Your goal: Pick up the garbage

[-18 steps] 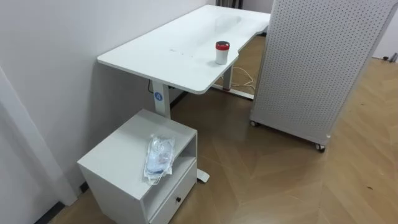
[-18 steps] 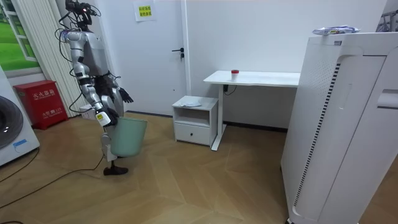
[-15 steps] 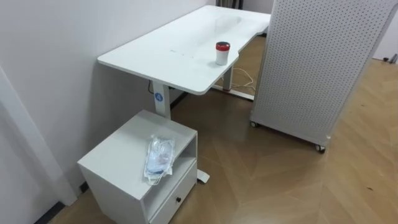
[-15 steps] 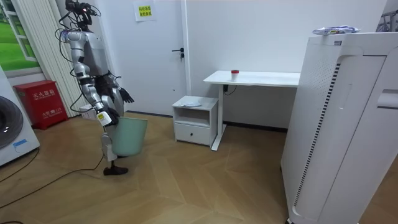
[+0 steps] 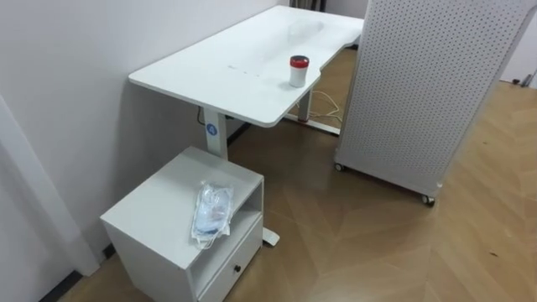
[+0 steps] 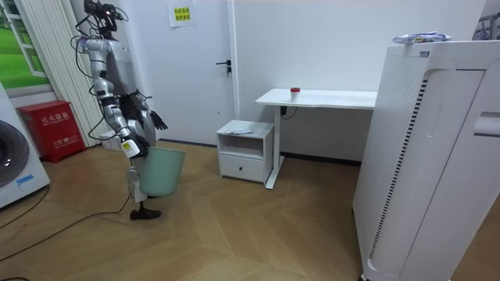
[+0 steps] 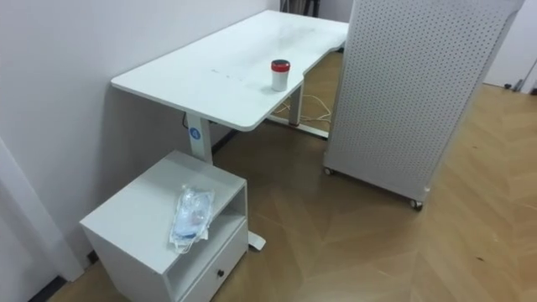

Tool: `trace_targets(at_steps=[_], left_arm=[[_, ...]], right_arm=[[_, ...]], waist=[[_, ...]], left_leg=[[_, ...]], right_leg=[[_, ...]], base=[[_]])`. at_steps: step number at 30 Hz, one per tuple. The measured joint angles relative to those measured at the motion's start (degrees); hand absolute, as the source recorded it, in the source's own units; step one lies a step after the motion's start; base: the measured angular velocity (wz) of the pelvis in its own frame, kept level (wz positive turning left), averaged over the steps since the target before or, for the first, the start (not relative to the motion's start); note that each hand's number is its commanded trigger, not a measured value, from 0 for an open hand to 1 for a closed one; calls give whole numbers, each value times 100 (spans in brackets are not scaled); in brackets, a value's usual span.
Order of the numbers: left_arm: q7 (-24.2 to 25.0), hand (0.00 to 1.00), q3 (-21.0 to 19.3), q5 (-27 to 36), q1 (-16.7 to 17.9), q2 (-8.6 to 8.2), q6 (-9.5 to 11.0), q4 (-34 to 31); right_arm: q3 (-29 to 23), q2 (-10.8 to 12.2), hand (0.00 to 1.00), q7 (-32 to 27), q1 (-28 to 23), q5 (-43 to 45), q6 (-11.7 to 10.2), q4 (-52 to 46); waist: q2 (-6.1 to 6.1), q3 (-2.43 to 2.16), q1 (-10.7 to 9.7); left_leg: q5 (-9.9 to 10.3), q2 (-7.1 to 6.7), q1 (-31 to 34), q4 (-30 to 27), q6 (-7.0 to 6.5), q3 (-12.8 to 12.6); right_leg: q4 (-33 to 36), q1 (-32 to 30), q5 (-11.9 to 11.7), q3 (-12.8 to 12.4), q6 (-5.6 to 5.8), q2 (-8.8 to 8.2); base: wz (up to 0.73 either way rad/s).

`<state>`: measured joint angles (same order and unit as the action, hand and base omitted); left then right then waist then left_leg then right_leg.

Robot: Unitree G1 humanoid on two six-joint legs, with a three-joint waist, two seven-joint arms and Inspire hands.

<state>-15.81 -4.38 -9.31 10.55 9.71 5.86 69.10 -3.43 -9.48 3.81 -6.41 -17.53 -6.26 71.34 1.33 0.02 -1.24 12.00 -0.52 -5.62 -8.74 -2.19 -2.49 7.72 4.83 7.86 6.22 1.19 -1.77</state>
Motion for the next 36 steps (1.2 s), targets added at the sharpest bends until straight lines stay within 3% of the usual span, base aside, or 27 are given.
trace_targets(at_steps=[11, 17, 21, 24, 25, 26, 27, 28, 29, 30, 31, 32, 34, 36], left_arm=[[-49, 0, -5, -37, 44, -2, -15, 138], [-22, 0, -125, -205, 97, -7, -126, 247], [98, 0, -117, -279, 116, 27, -300, 265], [207, 0, -111, -285, 124, 27, -367, 254], [238, 0, -110, -280, 111, 30, -398, 241], [244, 0, -109, -282, 124, 27, -404, 239], [271, 0, -95, -273, 132, 18, -401, 244], [296, 0, -27, -276, 143, 14, -407, 246], [298, 0, 20, -279, 143, 15, -408, 240], [308, 0, 30, -271, 190, 10, -409, 239], [308, 0, 6, -271, 253, 10, -407, 239], [306, 0, -8, -270, 298, 15, -407, 239], [305, 0, -51, -273, 378, 12, -399, 235], [306, 0, -53, -272, 325, 10, -300, 229]], right_arm=[[-48, -14, 100, -2, -15, -20, -11, -2], [-58, -9, 100, 22, 8, 29, 9, 0], [6, -15, 100, 111, 55, 3, 57, -6], [-11, -27, 100, 88, 84, 5, 93, -17], [-12, -42, 100, 54, 69, 5, 88, -19], [-21, -54, 100, 48, 73, 5, 86, -21], [-23, -78, 100, 11, 60, -44, 79, -28], [-14, -125, 100, -10, 35, -147, 84, -25], [-13, -148, 100, -13, 26, -169, 89, -16], [0, -178, 100, -18, 37, -167, 111, -5], [9, -192, 100, -20, 19, -166, 137, 1], [34, -190, 100, -24, 26, -159, 149, -1], [131, -183, 100, -23, -46, -117, 155, -57], [114, -183, 100, -59, -62, -101, 165, -55]], waist=[[-80, 2, -4], [-82, 21, 0], [-70, 30, 0], [-33, 30, -25], [-6, 40, -83], [55, 82, -86], [43, 61, -9], [34, 66, -8], [61, 54, 22], [48, 57, 95], [5, 55, 184], [-3, 57, 200], [20, 19, 150], [110, -23, 142]], left_leg=[[12, 9, 128, -47, -6, 7], [224, 130, 285, -478, 49, 42], [697, 292, 621, -1449, 205, 90], [742, 397, 945, -2201, 301, -61], [611, 414, 1288, -2818, 334, -82], [500, 411, 1514, -3193, 301, -92], [519, 287, 1792, -3361, 202, -74], [501, 77, 2112, -2989, 202, -87], [442, 11, 2243, -2741, 232, -111], [197, -125, 2458, -2046, 302, -206], [-156, -143, 2585, -1349, 277, -263], [-357, -120, 2618, -1129, 240, -272], [-1072, -110, 2537, -892, 60, -378], [-1168, -133, 2488, -1080, -140, -598]], right_leg=[[18, -99, 0, 50, 0, -1], [182, -108, 120, 424, -69, 34], [958, -328, 614, 506, -205, 137], [1206, -419, 928, 445, -395, 188], [1310, -434, 1000, 383, -477, 211], [1364, -423, 1041, 305, -517, 222], [1444, -362, 1133, 110, -588, 223], [1445, -366, 1176, 6, -622, 209], [1446, -377, 1193, -50, -618, 197], [1446, -361, 1238, -199, -621, 192], [1438, -335, 1291, -300, -616, 207], [1430, -292, 1326, -312, -618, 201], [1412, -97, 1526, -380, -504, 125], [1368, 39, 1646, -429, -395, 11]], base=[[0], [4], [8], [39], [58], [45], [38], [32], [21], [-20], [-35], [-49], [-26], [-23]])
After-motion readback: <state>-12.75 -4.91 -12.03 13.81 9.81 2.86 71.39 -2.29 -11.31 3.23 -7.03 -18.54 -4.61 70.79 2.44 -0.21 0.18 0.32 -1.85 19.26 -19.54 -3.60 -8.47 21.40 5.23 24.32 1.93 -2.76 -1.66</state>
